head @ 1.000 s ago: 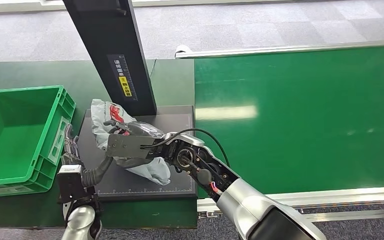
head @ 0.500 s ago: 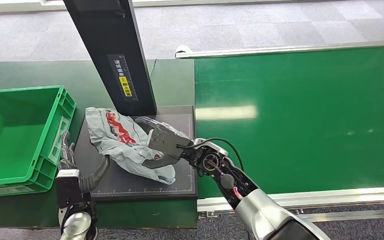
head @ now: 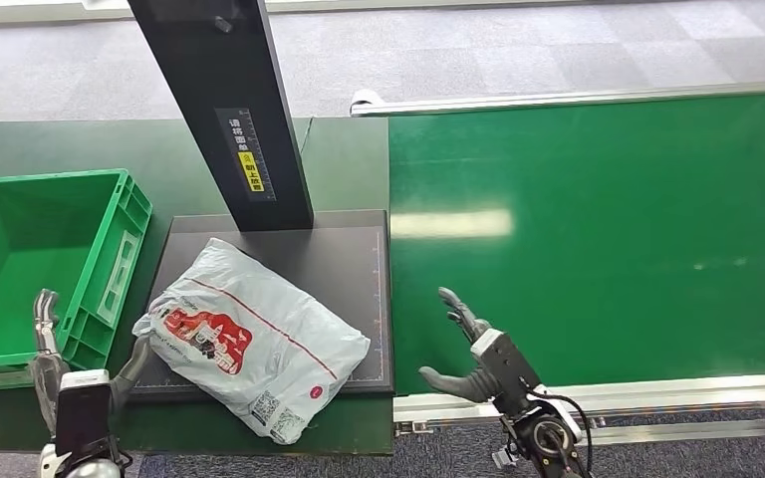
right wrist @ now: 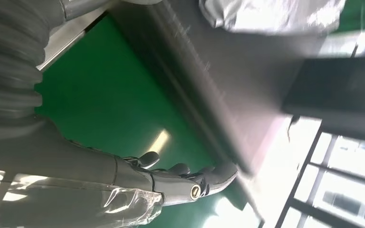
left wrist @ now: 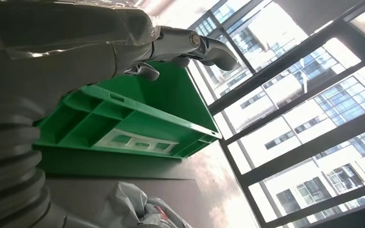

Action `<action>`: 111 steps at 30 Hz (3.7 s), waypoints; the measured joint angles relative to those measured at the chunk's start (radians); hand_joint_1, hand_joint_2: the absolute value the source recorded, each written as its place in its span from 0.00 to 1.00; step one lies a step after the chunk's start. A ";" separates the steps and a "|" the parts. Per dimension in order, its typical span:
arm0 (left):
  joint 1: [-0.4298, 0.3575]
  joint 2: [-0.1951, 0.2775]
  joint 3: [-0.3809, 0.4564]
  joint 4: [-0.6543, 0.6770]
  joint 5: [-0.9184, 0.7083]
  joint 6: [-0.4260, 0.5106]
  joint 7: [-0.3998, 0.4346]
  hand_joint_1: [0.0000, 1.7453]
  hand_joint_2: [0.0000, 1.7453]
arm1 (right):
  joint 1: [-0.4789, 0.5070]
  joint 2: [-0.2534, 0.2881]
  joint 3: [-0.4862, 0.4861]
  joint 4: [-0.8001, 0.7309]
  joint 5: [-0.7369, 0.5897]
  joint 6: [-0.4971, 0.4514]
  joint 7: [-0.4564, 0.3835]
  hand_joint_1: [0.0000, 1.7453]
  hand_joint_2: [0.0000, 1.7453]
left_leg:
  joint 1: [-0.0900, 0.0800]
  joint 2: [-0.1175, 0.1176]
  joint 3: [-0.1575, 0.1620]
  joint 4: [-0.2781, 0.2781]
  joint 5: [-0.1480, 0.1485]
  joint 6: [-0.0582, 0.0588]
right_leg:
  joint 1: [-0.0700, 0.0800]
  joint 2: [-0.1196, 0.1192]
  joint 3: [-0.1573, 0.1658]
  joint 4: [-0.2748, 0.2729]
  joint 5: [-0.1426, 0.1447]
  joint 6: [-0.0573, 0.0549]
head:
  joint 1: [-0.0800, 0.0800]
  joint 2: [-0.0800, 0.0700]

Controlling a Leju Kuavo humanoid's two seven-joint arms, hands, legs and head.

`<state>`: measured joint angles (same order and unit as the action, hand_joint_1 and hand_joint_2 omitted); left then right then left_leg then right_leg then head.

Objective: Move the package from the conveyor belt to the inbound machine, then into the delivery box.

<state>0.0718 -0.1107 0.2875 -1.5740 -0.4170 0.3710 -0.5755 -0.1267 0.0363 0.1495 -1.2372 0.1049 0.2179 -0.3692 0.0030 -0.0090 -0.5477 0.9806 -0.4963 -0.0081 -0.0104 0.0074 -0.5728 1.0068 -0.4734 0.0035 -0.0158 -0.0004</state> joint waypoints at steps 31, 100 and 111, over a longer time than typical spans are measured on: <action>-0.313 0.190 -0.583 0.318 -0.496 -0.333 0.132 0.00 1.00 | 0.107 0.130 -0.314 -0.213 0.069 0.046 -0.017 0.00 1.00 | 0.000 0.000 0.004 0.001 0.002 0.000 | -0.001 -0.001 0.004 0.000 0.001 0.000 | 0.000 0.000; -0.934 0.413 -0.512 0.359 -0.822 -0.028 0.320 1.00 1.00 | 0.140 0.127 -0.338 -0.298 -0.015 -0.013 -0.021 0.00 1.00 | -0.001 0.001 0.004 0.000 0.004 0.002 | -0.001 -0.001 0.004 0.001 0.002 0.000 | 0.000 0.000; -1.099 0.614 -0.462 0.940 -0.960 0.008 0.381 1.00 1.00 | 0.151 0.090 -0.306 -0.260 -0.053 -0.029 -0.052 0.00 1.00 | 0.000 0.015 0.003 0.000 0.003 0.000 | 0.000 0.012 -0.002 0.003 0.002 -0.002 | 0.000 0.000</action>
<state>-1.0271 0.5038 -0.1741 -0.6342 -1.3771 0.3785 -0.1942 0.0242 0.1264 -0.1562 -1.4976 0.0520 0.1888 -0.4208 0.0032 0.0055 -0.5450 0.9803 -0.4933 -0.0085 -0.0099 0.0197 -0.5751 1.0098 -0.4712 0.0019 -0.0160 -0.0004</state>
